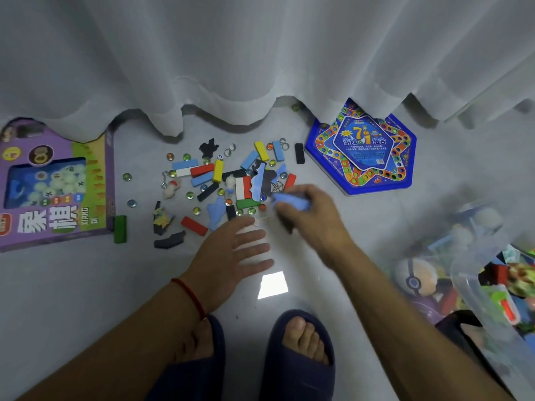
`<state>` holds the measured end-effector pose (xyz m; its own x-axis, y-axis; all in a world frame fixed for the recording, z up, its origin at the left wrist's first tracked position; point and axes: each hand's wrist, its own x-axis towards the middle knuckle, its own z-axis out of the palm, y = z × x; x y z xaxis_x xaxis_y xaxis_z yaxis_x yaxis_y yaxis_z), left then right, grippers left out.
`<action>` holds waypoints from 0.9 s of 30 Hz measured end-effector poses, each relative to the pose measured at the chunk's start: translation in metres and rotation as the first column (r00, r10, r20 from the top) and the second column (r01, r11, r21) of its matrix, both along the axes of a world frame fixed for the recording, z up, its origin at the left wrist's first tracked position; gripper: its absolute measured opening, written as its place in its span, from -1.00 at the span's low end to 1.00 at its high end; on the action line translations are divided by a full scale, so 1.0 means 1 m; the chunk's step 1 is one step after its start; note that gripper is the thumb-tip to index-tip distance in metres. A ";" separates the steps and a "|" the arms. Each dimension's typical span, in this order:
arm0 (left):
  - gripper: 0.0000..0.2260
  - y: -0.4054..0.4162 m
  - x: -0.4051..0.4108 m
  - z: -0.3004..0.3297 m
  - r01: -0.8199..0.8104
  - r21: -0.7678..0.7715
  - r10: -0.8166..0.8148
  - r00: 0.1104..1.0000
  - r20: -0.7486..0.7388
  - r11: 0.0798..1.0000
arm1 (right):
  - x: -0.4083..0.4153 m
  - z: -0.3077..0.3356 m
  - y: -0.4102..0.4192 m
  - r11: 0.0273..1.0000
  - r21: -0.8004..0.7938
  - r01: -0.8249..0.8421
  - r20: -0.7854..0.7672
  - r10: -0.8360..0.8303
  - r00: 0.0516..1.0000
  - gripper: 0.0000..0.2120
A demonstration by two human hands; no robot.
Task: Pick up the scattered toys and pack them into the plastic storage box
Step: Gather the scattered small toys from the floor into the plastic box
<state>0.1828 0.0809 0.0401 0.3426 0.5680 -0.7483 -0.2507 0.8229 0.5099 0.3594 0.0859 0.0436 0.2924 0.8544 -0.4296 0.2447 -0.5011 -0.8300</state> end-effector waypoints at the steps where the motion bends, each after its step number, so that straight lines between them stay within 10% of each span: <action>1: -0.75 0.000 0.001 0.000 -0.008 -0.050 0.013 0.995 0.102 0.999 | -0.018 0.006 -0.012 0.989 -0.007 -0.148 0.004 0.148 0.989 -0.75; 4: -0.71 -0.003 0.001 -0.010 -0.015 -0.132 0.036 0.986 0.163 0.991 | -0.046 0.002 -0.032 0.903 -0.009 -0.429 0.187 0.423 0.886 -0.78; 9: -0.61 -0.010 -0.014 -0.027 -0.193 -0.301 0.264 0.940 0.215 0.934 | -0.003 -0.044 -0.009 0.979 0.005 -0.205 0.655 0.152 0.740 -0.68; 17: -0.60 -0.011 -0.018 -0.022 -0.225 -0.328 0.302 0.931 0.204 0.917 | 0.003 -0.088 0.009 0.908 -0.165 -0.384 0.759 0.366 0.538 -0.63; 23: -0.56 -0.017 -0.002 0.015 -0.148 -0.285 0.216 0.950 0.224 0.947 | 0.015 -0.038 -0.028 0.996 -0.086 0.034 0.306 -0.006 0.952 -0.89; 27: -0.59 -0.024 0.040 0.078 0.051 -0.171 0.008 0.945 0.327 0.984 | 0.034 0.070 -0.082 0.969 0.028 0.245 -0.117 -0.240 0.964 -0.86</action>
